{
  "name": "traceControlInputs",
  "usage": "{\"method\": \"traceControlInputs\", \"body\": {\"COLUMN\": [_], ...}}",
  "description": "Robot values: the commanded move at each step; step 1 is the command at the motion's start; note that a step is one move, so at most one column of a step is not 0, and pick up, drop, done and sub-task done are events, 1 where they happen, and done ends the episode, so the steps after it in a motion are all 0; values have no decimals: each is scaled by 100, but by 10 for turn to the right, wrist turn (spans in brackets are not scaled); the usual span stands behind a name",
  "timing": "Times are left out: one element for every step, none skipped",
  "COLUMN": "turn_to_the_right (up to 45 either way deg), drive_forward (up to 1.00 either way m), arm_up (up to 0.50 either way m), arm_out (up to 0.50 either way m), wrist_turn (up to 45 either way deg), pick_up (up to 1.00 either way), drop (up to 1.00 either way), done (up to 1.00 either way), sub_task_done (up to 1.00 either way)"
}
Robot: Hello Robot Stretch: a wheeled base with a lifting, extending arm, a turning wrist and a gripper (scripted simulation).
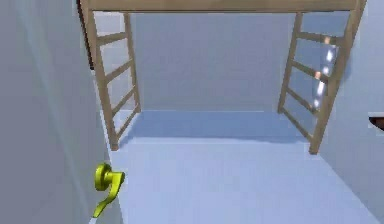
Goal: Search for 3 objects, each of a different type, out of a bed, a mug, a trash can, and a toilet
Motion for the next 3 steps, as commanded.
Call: {"method": "traceControlInputs", "body": {"turn_to_the_right": [360, 0, -360], "drive_forward": [0, 45, 0], "arm_up": [0, 0, 0], "arm_out": [0, 0, 0], "wrist_turn": [0, 0, 0], "pick_up": [0, 0, 0], "drop": [0, 0, 0], "done": [0, 0, 0], "sub_task_done": [0, 0, 0]}}
